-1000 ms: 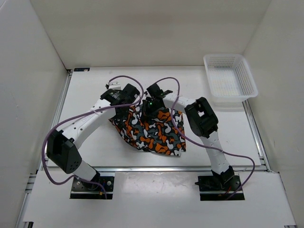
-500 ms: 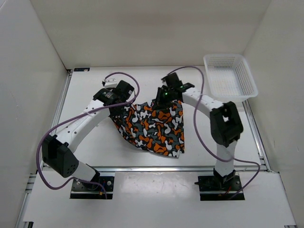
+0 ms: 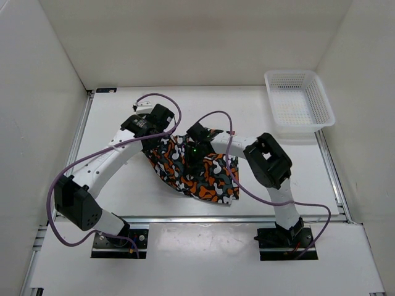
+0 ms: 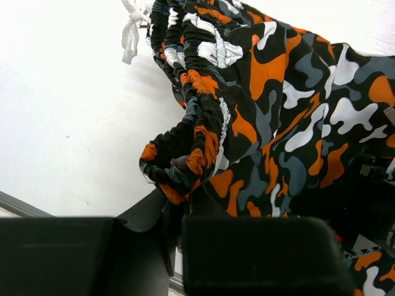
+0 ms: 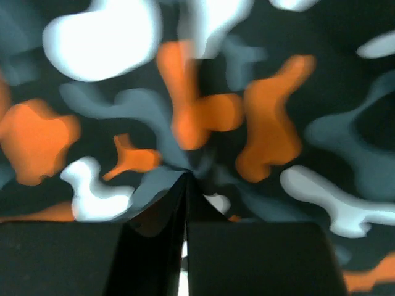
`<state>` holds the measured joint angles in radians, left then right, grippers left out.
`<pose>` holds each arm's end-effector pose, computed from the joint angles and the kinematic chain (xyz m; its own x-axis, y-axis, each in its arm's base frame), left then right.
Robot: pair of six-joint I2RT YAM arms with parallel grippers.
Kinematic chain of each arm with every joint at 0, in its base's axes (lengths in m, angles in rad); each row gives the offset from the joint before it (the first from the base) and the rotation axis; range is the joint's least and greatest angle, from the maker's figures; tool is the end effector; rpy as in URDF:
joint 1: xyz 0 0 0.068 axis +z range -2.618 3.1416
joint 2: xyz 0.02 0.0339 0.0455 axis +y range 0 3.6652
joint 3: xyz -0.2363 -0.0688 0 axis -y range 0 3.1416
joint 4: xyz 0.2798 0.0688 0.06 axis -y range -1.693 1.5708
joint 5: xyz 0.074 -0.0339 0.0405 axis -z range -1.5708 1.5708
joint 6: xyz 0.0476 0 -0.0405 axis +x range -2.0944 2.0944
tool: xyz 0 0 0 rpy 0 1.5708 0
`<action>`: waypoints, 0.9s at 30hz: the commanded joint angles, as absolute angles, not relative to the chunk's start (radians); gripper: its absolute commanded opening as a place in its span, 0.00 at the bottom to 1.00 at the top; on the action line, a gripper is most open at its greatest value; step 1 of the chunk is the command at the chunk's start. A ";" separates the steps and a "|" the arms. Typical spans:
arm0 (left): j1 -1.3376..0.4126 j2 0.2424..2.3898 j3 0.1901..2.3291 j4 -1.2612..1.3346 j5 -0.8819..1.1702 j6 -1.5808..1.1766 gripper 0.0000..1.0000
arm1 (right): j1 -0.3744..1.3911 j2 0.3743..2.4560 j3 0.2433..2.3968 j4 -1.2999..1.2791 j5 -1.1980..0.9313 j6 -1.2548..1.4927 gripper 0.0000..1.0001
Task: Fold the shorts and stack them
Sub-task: Fold the shorts
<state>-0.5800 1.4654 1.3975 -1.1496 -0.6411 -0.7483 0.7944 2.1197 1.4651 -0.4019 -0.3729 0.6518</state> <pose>0.2809 -0.1500 0.2841 -0.7562 -0.1565 -0.6354 -0.3389 0.9242 0.1758 0.3100 0.3403 0.0893 -0.9642 -0.1755 -0.1987 -0.2580 0.7939 0.5506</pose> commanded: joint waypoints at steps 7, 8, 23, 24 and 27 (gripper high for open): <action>-0.580 1.388 1.437 -1.144 -0.658 -0.721 0.11 | 0.680 1.847 1.382 -0.402 -0.308 0.644 0.26; -0.580 1.379 1.437 -1.144 -0.658 -0.709 0.11 | 0.660 1.807 1.355 -0.416 -0.298 0.644 0.37; -0.632 1.379 1.480 -1.062 -0.667 -0.600 0.11 | 0.325 1.698 0.965 -0.422 -0.278 0.505 0.72; -0.643 1.379 1.480 -1.062 -0.667 -0.600 0.11 | 0.325 1.712 0.965 -0.411 -0.287 0.505 0.69; -0.664 1.390 1.502 -1.034 -0.658 -0.572 0.11 | 0.325 1.743 0.956 -0.365 -0.296 0.505 0.56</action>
